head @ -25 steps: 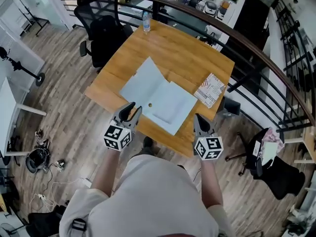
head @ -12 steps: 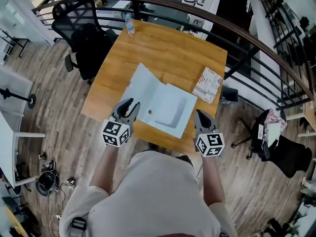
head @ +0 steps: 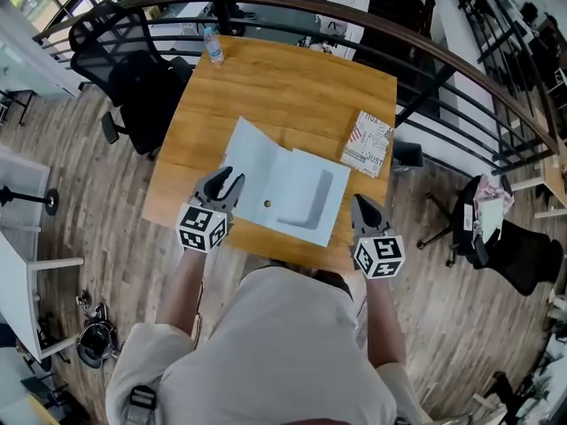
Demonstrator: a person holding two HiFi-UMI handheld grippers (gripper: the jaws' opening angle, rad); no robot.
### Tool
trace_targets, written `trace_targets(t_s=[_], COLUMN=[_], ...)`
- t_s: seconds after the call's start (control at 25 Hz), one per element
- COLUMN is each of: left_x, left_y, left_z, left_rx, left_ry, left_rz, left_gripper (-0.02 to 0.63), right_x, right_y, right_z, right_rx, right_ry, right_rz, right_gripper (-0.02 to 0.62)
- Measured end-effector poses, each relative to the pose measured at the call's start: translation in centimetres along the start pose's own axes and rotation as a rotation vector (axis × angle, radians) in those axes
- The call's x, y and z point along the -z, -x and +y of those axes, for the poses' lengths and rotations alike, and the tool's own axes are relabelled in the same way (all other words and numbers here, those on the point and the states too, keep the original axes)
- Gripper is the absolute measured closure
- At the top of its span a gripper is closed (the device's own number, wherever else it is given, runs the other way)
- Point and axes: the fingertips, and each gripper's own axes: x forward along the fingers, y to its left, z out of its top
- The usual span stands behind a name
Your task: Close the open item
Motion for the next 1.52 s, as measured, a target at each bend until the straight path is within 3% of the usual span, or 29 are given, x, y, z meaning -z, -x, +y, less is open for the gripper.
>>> trace_targets(t_s=[0.48, 1.08, 1.52], left_x=[2.0, 6.2, 10.7], left_y=[-2.5, -5.7, -6.9], left_z=[2.7, 5.7, 10.1], left_rx=[-0.07, -0.116, -0.126], left_ry=[-0.013, -0.037, -0.064], left_rz=[0.081, 0.239, 0.405], left_gripper=[0.485, 0.485, 0.476], right_x=[0.6, 2.5, 5.1], right_y=[0.3, -3.4, -6.7], right_z=[-2.6, -2.4, -0.8], right_rx=[-0.02, -0.089, -0.122], right_ry=[0.009, 0.016, 0.04], right_rz=[0.027, 0.079, 0.154], right_gripper=[0.592, 0.592, 0.592])
